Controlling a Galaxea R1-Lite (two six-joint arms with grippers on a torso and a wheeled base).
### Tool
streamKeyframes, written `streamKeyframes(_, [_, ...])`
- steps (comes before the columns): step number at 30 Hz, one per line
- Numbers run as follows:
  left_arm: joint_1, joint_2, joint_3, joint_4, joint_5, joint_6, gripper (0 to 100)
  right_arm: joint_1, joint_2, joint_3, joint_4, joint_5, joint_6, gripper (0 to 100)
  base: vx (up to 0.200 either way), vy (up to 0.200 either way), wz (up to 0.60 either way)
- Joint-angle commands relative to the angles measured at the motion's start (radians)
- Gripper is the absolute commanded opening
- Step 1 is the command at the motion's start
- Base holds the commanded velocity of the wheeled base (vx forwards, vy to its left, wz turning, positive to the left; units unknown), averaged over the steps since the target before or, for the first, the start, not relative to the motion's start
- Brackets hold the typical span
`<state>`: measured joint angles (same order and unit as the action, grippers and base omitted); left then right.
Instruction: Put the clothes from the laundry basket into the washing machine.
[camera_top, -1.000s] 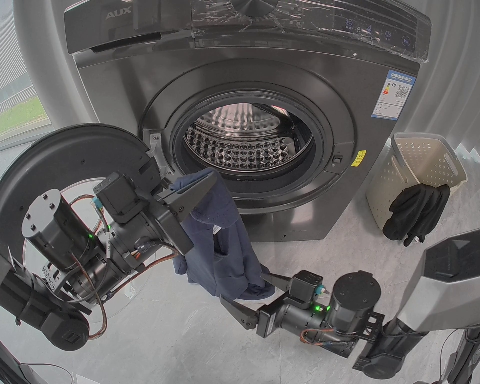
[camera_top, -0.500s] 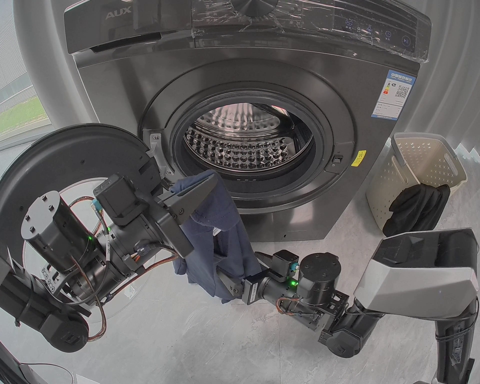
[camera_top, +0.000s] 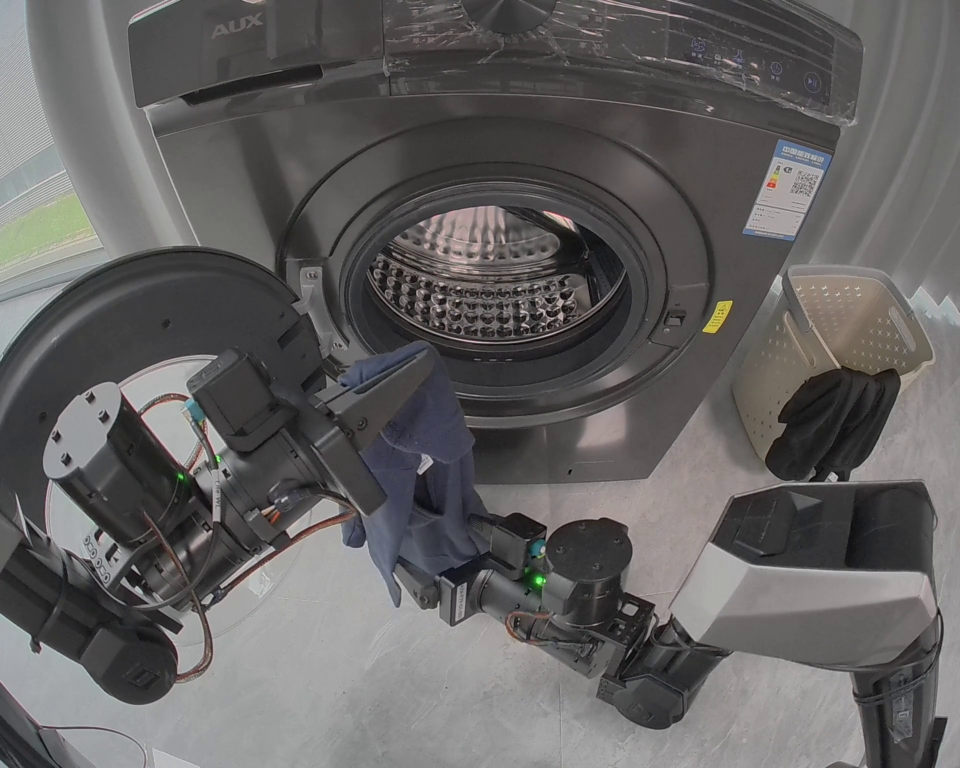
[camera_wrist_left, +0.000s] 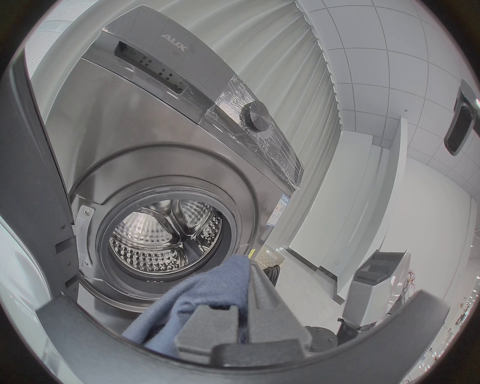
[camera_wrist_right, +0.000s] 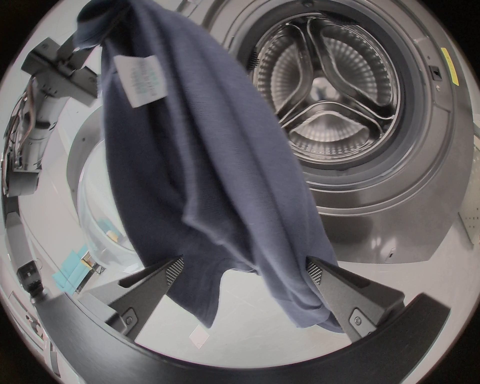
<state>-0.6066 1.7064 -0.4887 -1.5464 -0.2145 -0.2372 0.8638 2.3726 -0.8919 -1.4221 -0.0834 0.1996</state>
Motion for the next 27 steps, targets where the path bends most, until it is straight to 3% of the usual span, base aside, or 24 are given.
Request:
streamKeyframes(1, [0.001, 0.004, -0.001, -0.001, 0.0, -0.001, 0, 0.055, -0.019, 0.021, -0.006, -0.002, 0.0, 100, 0.0, 0.0, 0.0])
streamKeyframes(8, [0.001, 0.006, 0.001, 0.0, 0.001, -0.001, 0, 0.064, -0.038, 0.021, -0.009, -0.002, 0.001, 100, 0.0, 0.0, 0.0])
streamKeyframes(27, [0.001, 0.002, 0.006, 0.0, 0.001, -0.001, 0, -0.057, -0.032, 0.013, -0.04, 0.001, -0.015, 100, 0.0, 0.0, 0.0])
